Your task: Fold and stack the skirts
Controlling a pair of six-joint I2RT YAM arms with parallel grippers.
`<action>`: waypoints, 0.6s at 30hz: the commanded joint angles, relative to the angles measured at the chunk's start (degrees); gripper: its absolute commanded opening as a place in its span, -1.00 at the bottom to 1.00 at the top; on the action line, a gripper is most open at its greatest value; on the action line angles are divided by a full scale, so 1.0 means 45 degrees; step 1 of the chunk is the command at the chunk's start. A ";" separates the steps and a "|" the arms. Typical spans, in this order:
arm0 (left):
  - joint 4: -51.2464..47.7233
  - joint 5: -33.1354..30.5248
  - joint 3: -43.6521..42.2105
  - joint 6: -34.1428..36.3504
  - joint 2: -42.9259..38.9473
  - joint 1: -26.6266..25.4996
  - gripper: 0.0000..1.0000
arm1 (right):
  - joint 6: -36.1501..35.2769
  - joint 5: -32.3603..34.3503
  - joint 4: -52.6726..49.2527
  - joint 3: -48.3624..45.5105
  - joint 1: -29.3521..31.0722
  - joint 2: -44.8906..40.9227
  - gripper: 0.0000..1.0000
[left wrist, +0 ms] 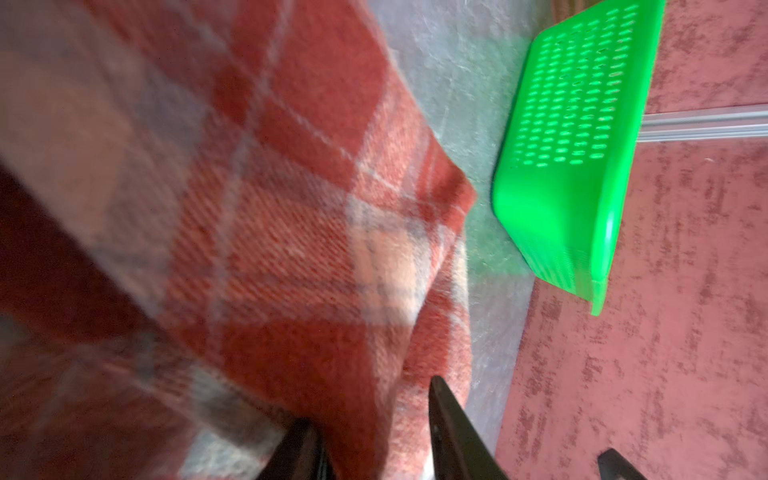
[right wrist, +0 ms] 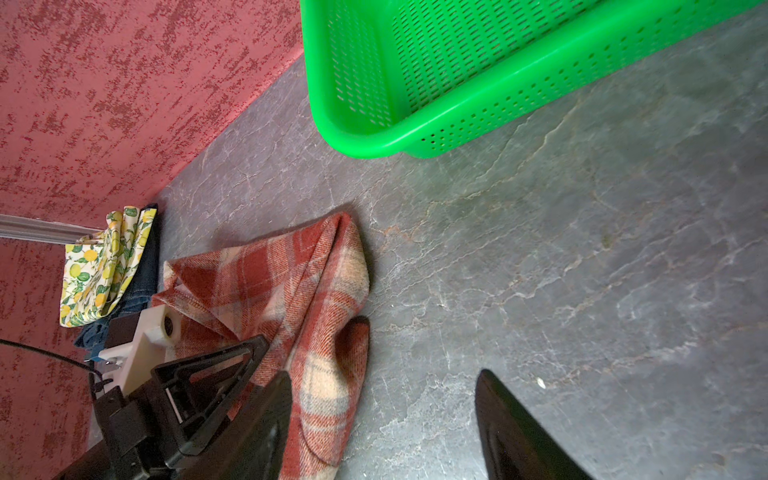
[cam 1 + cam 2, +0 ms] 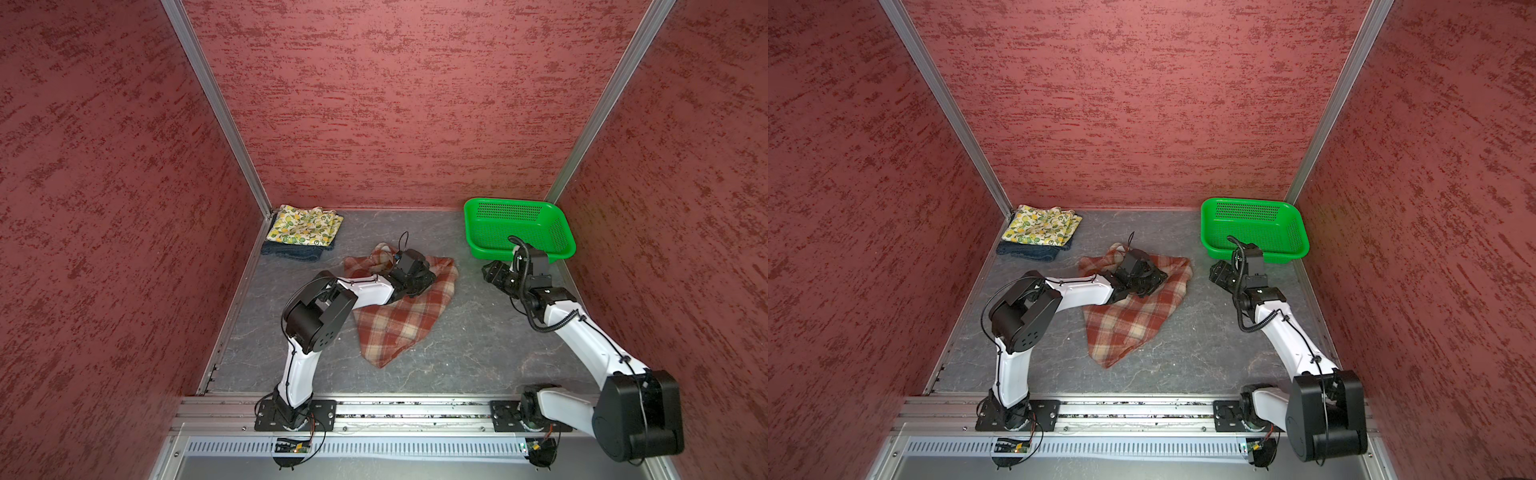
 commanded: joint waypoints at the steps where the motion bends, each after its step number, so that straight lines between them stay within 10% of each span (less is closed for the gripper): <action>1: 0.0620 0.0165 0.0292 -0.0146 0.0019 0.0019 -0.56 | -0.0109 0.0111 0.0421 -0.0254 -0.0073 -0.0029 0.41; 6: 0.0223 0.0035 0.0857 0.0516 -0.0145 0.0139 -1.00 | -0.0356 0.0077 0.0515 -0.0284 -0.0070 0.0055 0.41; 18: -0.1796 0.0486 0.2752 0.3455 -0.2403 0.2140 -1.00 | -0.0382 -0.2004 0.2432 -0.0649 0.0348 0.0870 0.47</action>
